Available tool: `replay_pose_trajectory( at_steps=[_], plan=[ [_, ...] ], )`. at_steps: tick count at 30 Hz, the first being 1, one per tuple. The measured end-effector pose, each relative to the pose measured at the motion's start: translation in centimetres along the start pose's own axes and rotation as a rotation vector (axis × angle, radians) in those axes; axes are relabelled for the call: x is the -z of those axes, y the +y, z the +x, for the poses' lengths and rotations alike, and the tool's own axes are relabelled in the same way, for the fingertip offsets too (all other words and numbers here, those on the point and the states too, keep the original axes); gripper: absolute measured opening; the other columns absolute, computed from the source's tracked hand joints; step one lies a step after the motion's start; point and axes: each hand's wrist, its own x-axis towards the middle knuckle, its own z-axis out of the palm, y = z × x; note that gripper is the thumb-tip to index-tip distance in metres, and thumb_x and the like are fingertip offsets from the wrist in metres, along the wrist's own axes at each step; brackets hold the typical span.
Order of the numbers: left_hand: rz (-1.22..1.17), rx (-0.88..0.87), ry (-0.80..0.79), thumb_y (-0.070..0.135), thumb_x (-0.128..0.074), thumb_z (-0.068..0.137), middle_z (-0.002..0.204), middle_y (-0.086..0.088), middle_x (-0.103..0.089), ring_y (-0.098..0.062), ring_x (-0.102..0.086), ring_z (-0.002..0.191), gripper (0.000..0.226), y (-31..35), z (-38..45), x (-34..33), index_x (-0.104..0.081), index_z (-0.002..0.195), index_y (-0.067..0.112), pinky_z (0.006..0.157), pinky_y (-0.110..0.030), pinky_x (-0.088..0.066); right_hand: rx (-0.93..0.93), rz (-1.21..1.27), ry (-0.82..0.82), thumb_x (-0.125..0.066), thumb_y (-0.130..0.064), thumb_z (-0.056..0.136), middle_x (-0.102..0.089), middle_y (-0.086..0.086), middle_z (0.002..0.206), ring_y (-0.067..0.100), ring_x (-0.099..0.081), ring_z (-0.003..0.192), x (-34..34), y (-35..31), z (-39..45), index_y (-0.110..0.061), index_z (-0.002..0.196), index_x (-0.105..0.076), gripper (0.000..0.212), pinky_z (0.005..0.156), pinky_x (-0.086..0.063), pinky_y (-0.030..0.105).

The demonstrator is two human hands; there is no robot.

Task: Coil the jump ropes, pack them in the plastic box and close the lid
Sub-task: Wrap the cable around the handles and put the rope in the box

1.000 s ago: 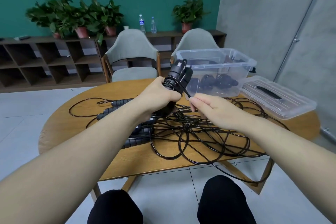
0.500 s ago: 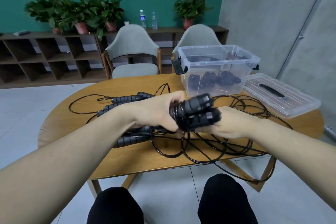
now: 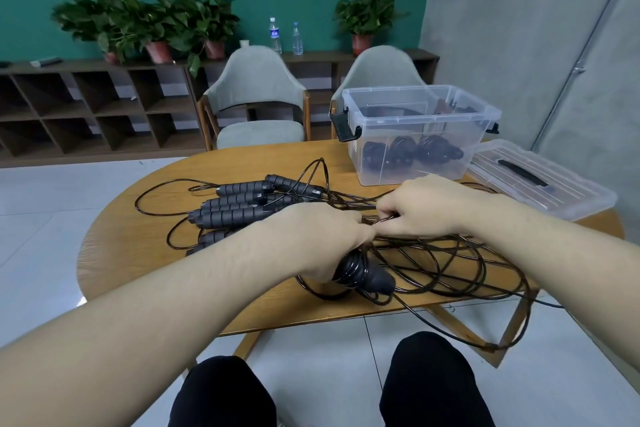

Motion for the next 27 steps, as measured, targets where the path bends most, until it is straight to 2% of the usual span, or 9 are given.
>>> replay_pose_trajectory(
  at_steps=[4,6,9,12,14,17,19,22,27],
  plan=[
    [0.151,0.131,0.109,0.016,-0.066,0.089,0.131,-0.003,-0.049,-0.027,-0.061,0.096,0.058,0.3,-0.3,-0.8,-0.038,0.140,0.021,0.063,-0.037,-0.046,-0.068,0.093,0.049,-0.042,-0.071,0.090,-0.057,-0.006,0.066,0.006,-0.052,0.063,1.0,0.0,-0.1,-0.027,0.071,-0.055,0.050,0.056,-0.038,0.028],
    [0.118,0.217,0.179,0.014,-0.065,0.089,0.123,-0.004,-0.056,-0.029,-0.064,0.096,0.052,-0.3,-0.2,-1.2,-0.038,0.134,0.018,0.062,-0.037,-0.045,-0.074,0.152,0.115,-0.043,-0.066,0.094,-0.055,-0.005,0.064,0.005,-0.051,0.061,1.6,-0.5,-0.2,-0.029,0.068,-0.052,0.046,0.055,-0.036,0.027],
    [0.018,0.371,0.298,0.015,-0.061,0.090,0.100,-0.002,-0.064,-0.027,-0.059,0.075,0.042,-1.2,0.1,-1.5,-0.036,0.124,0.016,0.058,-0.036,-0.044,-0.090,0.191,0.185,-0.040,-0.062,0.097,-0.054,-0.006,0.062,0.006,-0.051,0.060,2.4,-1.6,-0.4,-0.029,0.068,-0.050,0.045,0.054,-0.037,0.028],
    [-0.053,0.494,0.365,0.017,-0.061,0.090,0.086,0.000,-0.057,-0.026,-0.055,0.069,0.067,-2.3,0.9,-1.7,-0.020,0.142,0.019,0.054,-0.036,-0.043,-0.089,0.259,0.213,-0.036,-0.057,0.101,-0.056,-0.008,0.064,0.005,-0.053,0.062,2.5,-2.9,-0.7,-0.031,0.073,-0.049,0.040,0.055,-0.040,0.029],
    [-0.071,0.502,0.364,0.017,-0.061,0.090,0.090,0.000,-0.059,-0.027,-0.057,0.072,0.086,-2.9,1.3,-1.8,-0.004,0.154,0.028,0.053,-0.035,-0.042,-0.077,0.271,0.234,-0.032,-0.054,0.103,-0.056,-0.009,0.066,0.007,-0.055,0.065,2.2,-3.9,-0.7,-0.030,0.078,-0.051,0.040,0.058,-0.043,0.031],
    [-0.126,0.488,0.381,0.021,-0.057,0.092,0.107,-0.004,-0.061,-0.032,-0.062,0.085,0.047,-3.4,1.9,-1.7,-0.037,0.134,0.021,0.062,-0.038,-0.048,-0.042,0.251,0.266,-0.027,-0.048,0.105,-0.050,-0.010,0.067,0.017,-0.054,0.068,1.2,-5.5,-0.4,-0.025,0.084,-0.049,0.039,0.061,-0.042,0.035],
    [-0.246,0.499,0.408,0.024,-0.058,0.090,0.106,-0.005,-0.060,-0.033,-0.062,0.088,0.034,-3.8,2.3,-1.9,-0.044,0.121,0.018,0.067,-0.039,-0.049,-0.033,0.258,0.281,-0.025,-0.045,0.106,-0.050,-0.010,0.071,0.022,-0.054,0.071,0.7,-6.2,-0.2,-0.025,0.090,-0.049,0.035,0.064,-0.044,0.038],
    [-0.600,0.563,0.401,0.030,-0.067,0.085,0.094,0.000,-0.059,-0.027,-0.061,0.083,0.039,-4.8,2.5,-1.9,-0.042,0.113,0.020,0.069,-0.036,-0.048,-0.005,0.320,0.260,-0.023,-0.043,0.106,-0.056,-0.010,0.076,0.021,-0.059,0.075,-0.2,-6.6,-0.4,-0.027,0.102,-0.053,0.034,0.071,-0.050,0.040],
    [-1.173,0.509,0.495,0.009,-0.080,0.074,0.082,0.002,-0.062,-0.013,-0.054,0.067,0.048,-5.5,1.9,-2.6,-0.050,0.111,0.016,0.059,-0.027,-0.042,0.004,0.390,0.236,-0.023,-0.048,0.104,-0.057,-0.009,0.072,0.018,-0.059,0.073,-2.4,-5.8,-1.3,-0.029,0.097,-0.051,0.035,0.071,-0.049,0.041]
  ],
)
